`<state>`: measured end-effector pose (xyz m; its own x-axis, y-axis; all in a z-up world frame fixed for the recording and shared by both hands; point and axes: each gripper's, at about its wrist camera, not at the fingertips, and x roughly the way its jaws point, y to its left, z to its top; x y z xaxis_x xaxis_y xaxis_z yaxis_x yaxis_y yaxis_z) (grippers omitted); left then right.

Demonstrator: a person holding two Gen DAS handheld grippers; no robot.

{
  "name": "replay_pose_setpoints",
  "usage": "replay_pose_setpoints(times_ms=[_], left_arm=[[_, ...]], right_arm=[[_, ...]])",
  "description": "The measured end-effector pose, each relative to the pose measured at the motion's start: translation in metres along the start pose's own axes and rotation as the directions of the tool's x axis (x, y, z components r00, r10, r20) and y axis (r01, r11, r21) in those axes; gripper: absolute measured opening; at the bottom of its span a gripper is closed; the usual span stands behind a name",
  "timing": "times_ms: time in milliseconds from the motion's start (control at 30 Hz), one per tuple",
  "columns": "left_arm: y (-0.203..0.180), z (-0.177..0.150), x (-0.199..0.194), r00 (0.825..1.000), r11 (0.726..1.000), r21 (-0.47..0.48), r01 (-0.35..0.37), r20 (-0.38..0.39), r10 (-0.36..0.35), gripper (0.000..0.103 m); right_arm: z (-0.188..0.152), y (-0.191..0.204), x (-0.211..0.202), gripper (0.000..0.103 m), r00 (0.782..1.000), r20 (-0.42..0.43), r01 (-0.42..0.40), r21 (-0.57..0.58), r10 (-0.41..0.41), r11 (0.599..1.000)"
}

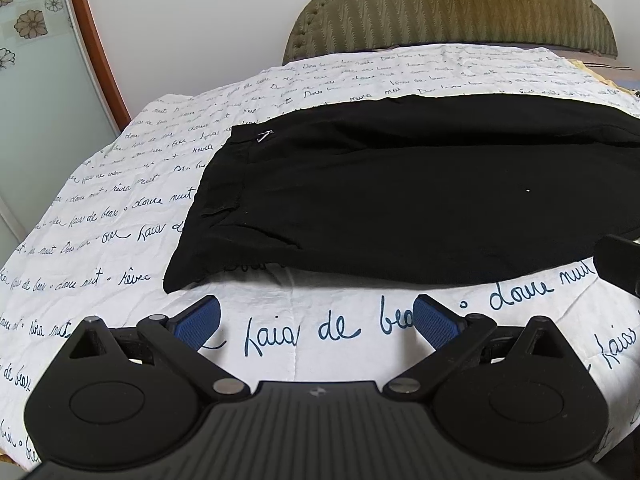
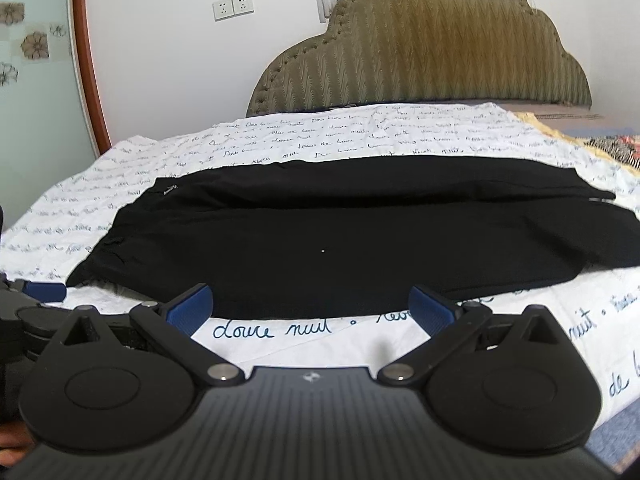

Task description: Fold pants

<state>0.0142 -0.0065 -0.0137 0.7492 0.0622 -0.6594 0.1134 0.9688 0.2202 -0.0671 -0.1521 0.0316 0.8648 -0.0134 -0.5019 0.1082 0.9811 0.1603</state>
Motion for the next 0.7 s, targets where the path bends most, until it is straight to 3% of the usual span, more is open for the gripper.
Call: replay_pose_setpoints(times_ms=[367, 467, 567, 700], left_arm=[[0.004, 0.003, 0.002, 1.0, 1.0, -0.023, 0.013, 0.01, -0.013, 0.103], [0.006, 0.005, 0.003, 0.999, 0.999, -0.021, 0.032, 0.019, -0.032, 0.103], [0.011, 0.01, 0.003, 0.998, 0.999, 0.001, 0.05, 0.041, -0.05, 0.103], [0.034, 0.031, 0.009, 0.994, 0.997, 0.005, 0.077, 0.076, -0.078, 0.103]], right_arm=[[0.003, 0.004, 0.002, 0.103, 0.999, 0.033, 0.024, -0.029, -0.023, 0.999], [0.007, -0.001, 0.007, 0.103, 1.0, -0.002, -0.025, -0.013, 0.024, 1.0], [0.012, -0.007, 0.014, 0.103, 0.991, -0.033, -0.126, 0.0, 0.126, 0.992], [0.032, -0.007, 0.022, 0.103, 0.989, 0.002, -0.147, -0.076, 0.148, 0.986]])
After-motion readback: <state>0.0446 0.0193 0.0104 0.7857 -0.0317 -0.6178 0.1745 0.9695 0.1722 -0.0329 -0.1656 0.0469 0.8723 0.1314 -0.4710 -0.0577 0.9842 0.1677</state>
